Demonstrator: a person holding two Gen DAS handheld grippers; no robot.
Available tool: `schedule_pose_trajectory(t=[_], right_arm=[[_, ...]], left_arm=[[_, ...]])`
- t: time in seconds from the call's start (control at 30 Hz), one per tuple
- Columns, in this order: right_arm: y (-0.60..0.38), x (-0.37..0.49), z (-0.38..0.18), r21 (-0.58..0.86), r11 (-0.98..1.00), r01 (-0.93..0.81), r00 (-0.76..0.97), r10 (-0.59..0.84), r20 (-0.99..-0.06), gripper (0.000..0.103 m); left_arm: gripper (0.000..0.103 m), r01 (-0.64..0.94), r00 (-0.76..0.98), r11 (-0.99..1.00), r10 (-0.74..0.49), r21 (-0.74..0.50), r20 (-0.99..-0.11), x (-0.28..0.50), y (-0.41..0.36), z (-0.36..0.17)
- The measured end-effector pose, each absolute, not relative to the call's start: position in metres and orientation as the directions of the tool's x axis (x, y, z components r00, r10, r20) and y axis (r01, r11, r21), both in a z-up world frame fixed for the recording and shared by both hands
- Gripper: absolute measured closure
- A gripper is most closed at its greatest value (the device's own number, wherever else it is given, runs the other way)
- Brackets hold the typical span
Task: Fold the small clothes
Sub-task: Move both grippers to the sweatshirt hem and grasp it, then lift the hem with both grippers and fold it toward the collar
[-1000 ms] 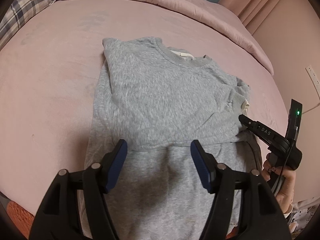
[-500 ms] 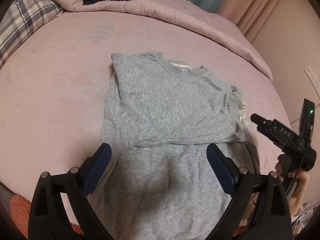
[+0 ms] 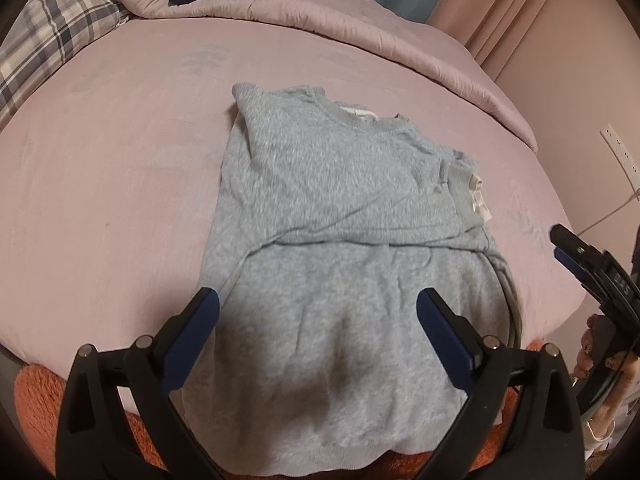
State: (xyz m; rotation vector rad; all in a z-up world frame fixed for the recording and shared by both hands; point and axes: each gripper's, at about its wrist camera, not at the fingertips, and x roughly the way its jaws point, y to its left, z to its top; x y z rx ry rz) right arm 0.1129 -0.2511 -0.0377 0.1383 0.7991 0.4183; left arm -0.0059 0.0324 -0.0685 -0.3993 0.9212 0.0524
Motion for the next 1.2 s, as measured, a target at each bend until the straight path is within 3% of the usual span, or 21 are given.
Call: schedule_pose_trajectory(t=[0.33,1.03,1.2], right_arm=[[-0.269,0.078,-0.045,0.256,0.916,-0.309,0.635,0.399,-0.662,0.016],[-0.285,0.056,-0.113,0.259,0.932,-0.254,0.464,0.353,-0.812,0.016],[-0.29,0.05,-0.121,0.259,0.935,-0.243,0.435,0.343,-0.833,0.016]], left_arm=[[0.004,-0.258,0.595,0.916,-0.099,-0.306,-0.797,-0.029,0.042,-0.087],[0.013,-0.303,0.487,0.911,-0.103,-0.279,-0.867,-0.071,0.047,-0.137],[0.02,-0.301,0.457,0.885,-0.192,-0.354,-0.868,-0.082,0.044,-0.147]])
